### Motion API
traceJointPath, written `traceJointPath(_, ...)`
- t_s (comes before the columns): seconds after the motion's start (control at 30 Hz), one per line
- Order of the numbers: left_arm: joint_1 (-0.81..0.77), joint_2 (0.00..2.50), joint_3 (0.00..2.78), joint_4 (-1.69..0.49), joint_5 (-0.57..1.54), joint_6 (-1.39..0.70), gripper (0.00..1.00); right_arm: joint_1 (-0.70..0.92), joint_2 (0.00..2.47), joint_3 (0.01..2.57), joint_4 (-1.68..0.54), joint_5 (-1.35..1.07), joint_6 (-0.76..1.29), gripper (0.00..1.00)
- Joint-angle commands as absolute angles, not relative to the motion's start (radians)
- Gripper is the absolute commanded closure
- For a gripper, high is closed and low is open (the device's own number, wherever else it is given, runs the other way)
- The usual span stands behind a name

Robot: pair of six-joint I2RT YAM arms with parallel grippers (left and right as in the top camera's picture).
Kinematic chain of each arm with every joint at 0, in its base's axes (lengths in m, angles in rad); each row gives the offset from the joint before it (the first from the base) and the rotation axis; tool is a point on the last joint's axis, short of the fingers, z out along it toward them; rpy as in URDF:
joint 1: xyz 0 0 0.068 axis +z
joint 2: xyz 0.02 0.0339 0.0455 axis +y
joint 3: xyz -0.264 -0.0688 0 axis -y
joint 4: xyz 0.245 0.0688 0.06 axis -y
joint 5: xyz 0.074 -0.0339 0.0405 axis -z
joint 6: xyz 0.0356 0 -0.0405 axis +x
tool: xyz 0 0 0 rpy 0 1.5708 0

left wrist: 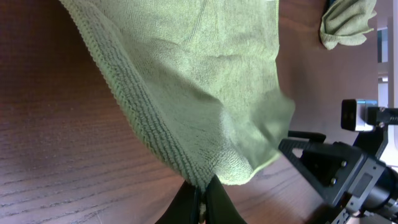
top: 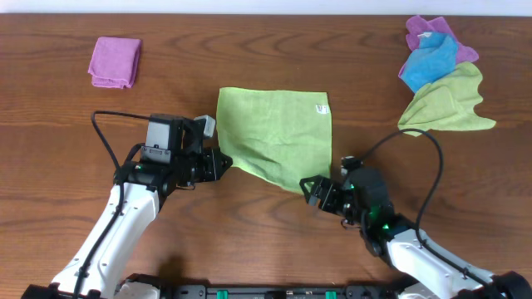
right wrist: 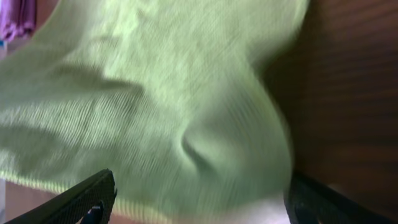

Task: Fold the cloth
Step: 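Grasp the cloth's near-right corner with the right gripper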

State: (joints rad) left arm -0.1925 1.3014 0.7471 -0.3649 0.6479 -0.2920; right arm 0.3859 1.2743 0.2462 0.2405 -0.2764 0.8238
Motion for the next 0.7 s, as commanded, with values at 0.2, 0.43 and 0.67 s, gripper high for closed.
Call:
traceJointPath(0.2, -0.195, 1.297, 0.764, -0.369, 0.654, -0.292, 0.94, 0.353, 1.308, 0.208, 0.213, -0.263, 0.841, 0.09)
traceJointPath(0.43, -0.195, 1.297, 0.764, -0.369, 0.654, -0.292, 0.94, 0.345, 1.308, 0.208, 0.217, -0.224, 0.829, 0.03)
traceJointPath(0.67, -0.195, 1.297, 0.764, -0.369, 0.655, -0.292, 0.94, 0.327, 1.322, 0.208, 0.244, -0.216, 0.822, 0.01)
